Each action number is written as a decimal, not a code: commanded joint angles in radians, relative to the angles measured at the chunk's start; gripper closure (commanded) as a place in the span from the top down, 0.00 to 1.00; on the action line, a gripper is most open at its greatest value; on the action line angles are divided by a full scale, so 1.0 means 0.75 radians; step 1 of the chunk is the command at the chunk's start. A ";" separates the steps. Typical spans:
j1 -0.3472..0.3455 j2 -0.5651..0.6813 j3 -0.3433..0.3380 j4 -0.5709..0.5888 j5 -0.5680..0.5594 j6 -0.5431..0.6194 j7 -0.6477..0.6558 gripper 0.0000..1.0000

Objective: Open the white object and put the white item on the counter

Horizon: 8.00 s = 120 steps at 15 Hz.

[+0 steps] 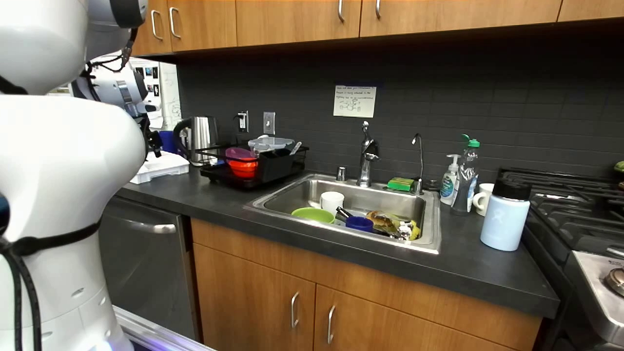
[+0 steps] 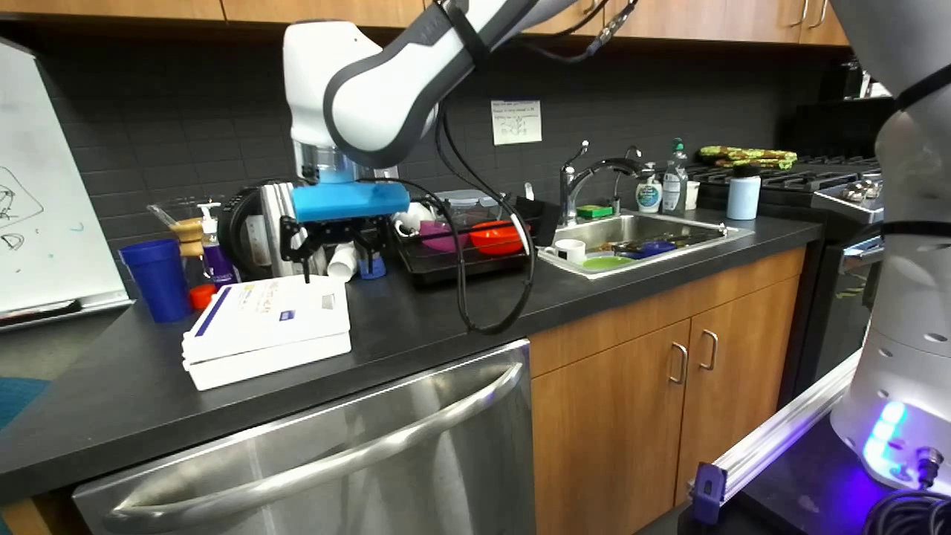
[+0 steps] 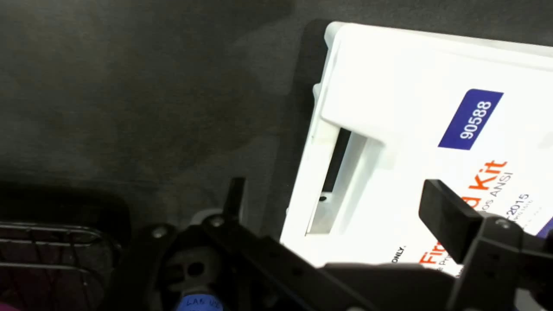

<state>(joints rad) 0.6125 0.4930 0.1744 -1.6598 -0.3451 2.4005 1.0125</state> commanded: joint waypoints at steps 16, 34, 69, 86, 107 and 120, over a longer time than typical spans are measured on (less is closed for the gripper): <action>0.080 0.127 -0.158 0.139 -0.004 0.056 0.012 1.00; 0.091 0.175 -0.203 0.115 -0.002 0.066 0.022 1.00; 0.072 0.117 -0.121 0.072 0.161 0.160 -0.029 0.05; 0.088 -0.134 -0.182 -0.165 0.050 0.277 -0.005 0.05; -0.225 -0.628 -0.203 -0.828 -0.325 0.483 0.187 0.05; -0.218 -0.613 -0.278 -0.891 -0.923 0.480 0.694 0.05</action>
<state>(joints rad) 0.4476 0.0455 -0.0286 -2.3068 -0.9635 2.7517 1.4609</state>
